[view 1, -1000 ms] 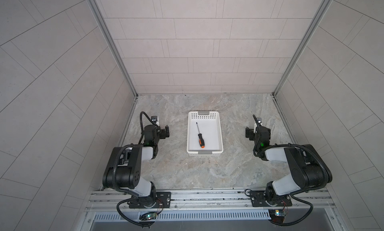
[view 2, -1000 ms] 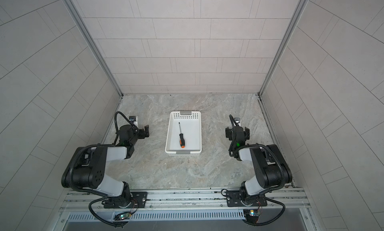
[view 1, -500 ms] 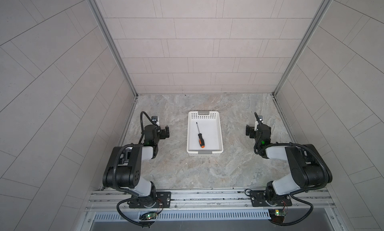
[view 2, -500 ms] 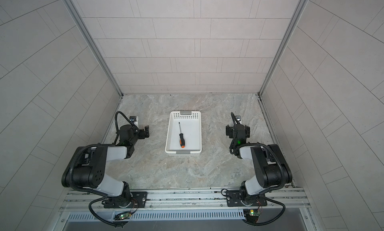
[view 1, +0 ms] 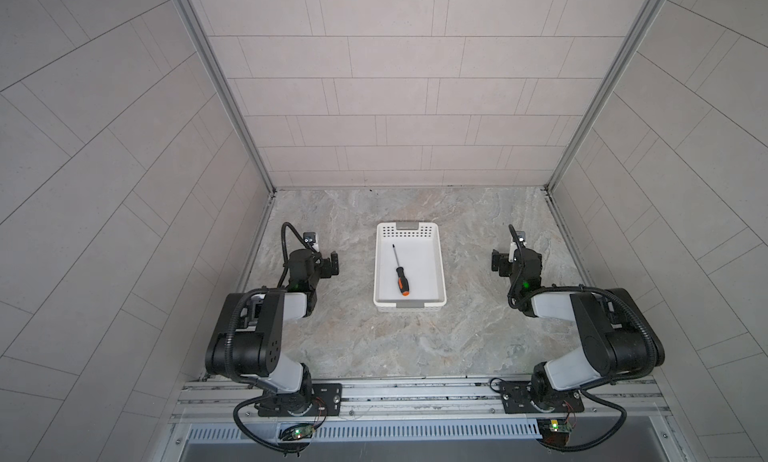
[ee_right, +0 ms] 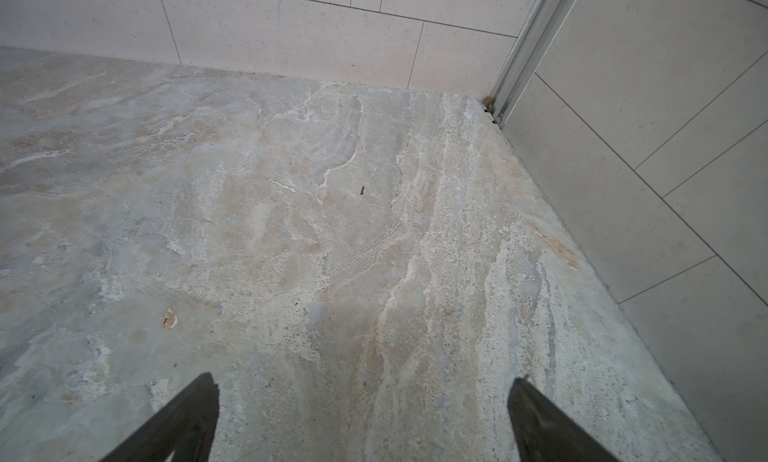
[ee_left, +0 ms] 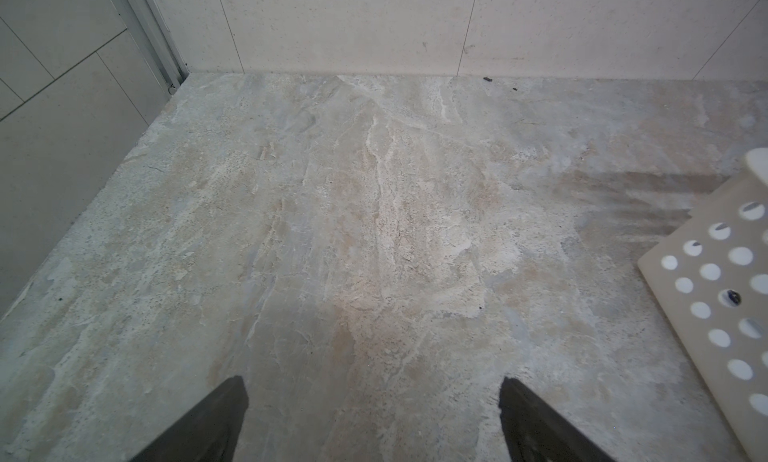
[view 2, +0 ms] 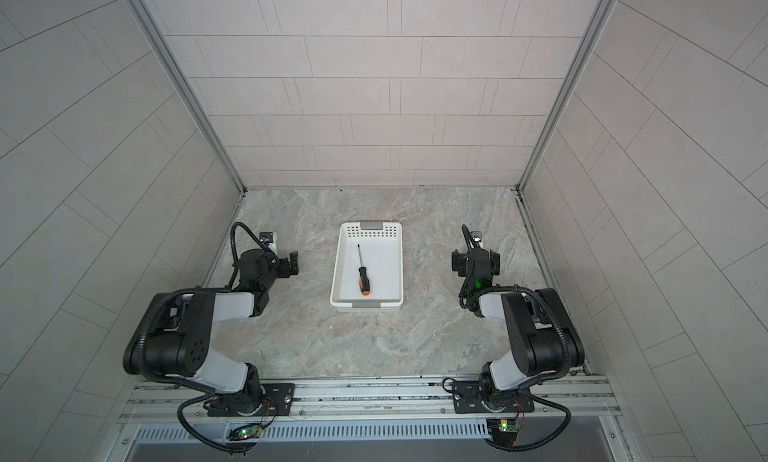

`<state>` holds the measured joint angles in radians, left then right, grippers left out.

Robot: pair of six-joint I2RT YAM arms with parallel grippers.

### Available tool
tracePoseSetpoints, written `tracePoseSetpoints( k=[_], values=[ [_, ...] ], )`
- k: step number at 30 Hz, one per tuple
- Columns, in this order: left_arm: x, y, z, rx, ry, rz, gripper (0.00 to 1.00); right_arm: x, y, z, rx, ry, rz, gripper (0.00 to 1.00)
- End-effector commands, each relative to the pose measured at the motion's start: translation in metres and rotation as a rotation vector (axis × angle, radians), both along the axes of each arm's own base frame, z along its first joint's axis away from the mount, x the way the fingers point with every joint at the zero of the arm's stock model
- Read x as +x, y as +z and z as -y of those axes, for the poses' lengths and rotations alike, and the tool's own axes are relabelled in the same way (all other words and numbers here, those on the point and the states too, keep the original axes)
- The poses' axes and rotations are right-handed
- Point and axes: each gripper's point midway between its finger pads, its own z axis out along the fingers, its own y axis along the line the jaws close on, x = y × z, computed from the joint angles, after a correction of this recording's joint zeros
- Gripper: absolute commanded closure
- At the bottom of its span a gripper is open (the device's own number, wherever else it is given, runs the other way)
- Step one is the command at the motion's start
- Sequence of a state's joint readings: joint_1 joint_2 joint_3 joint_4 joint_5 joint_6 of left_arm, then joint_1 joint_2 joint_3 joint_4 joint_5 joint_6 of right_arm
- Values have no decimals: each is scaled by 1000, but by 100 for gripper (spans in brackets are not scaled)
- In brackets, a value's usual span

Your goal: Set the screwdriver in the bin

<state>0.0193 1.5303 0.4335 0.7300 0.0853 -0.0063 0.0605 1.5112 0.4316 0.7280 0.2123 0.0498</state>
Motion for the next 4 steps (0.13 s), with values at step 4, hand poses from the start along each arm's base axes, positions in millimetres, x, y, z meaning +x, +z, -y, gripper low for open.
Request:
tracePoseSetpoints(
  k=[4],
  values=[
    [4,5,1,15,-7,11,0,1,-1,0,1,1,-10,0]
  ],
)
